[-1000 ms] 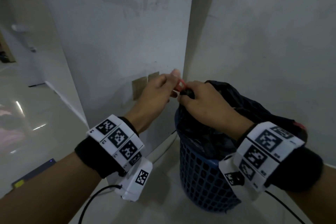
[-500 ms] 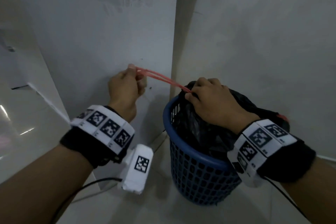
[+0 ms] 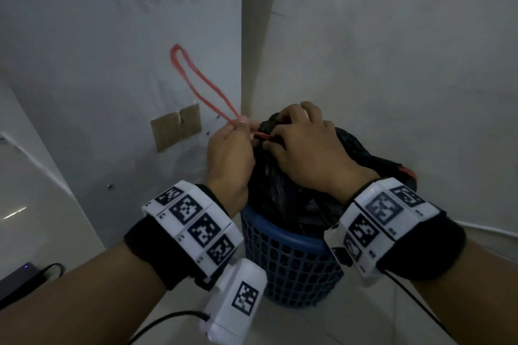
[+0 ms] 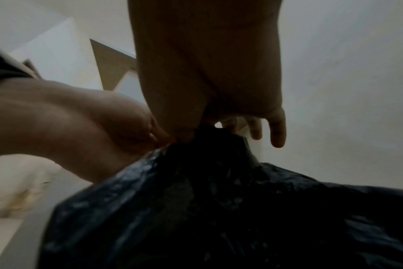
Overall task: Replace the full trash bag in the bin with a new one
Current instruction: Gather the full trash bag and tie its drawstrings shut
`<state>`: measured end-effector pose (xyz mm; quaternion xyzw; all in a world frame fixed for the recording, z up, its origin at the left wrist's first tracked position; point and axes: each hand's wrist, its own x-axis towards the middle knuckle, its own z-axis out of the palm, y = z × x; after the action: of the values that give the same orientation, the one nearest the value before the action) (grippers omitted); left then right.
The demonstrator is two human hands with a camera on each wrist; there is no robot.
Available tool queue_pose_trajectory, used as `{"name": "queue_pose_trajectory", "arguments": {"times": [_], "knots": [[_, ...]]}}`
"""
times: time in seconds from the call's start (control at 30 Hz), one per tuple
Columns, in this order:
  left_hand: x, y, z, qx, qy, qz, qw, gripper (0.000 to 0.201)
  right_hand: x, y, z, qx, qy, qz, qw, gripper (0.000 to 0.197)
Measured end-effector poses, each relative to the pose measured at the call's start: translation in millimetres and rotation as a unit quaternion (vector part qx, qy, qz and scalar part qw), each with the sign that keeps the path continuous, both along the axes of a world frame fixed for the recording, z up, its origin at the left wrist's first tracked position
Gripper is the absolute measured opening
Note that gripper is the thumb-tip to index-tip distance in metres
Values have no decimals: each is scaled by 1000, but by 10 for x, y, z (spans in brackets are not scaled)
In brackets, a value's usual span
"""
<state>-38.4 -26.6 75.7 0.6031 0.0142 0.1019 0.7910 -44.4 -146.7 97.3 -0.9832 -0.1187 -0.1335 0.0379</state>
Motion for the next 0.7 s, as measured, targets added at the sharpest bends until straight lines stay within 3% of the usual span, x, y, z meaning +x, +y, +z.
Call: {"name": "queue_pose_trajectory", "arguments": {"times": [0.1, 0.27, 0.43, 0.57, 0.7], "knots": [[88, 121, 58, -32, 34, 31, 998, 31, 65, -194, -97, 0, 80, -48, 996, 41], [108, 213, -27, -52, 92, -10, 994, 32, 115, -264, -157, 21, 158, -23, 987, 43], [37, 229, -41, -58, 125, -35, 990, 26, -178, -565, -84, 183, 103, 69, 975, 45], [-155, 37, -55, -54, 94, -46, 993, 28, -397, -918, -155, 235, 65, -16, 970, 36], [-284, -237, -8, 2, 43, -120, 992, 31, -405, -1345, -390, 277, -38, -145, 949, 28]]}}
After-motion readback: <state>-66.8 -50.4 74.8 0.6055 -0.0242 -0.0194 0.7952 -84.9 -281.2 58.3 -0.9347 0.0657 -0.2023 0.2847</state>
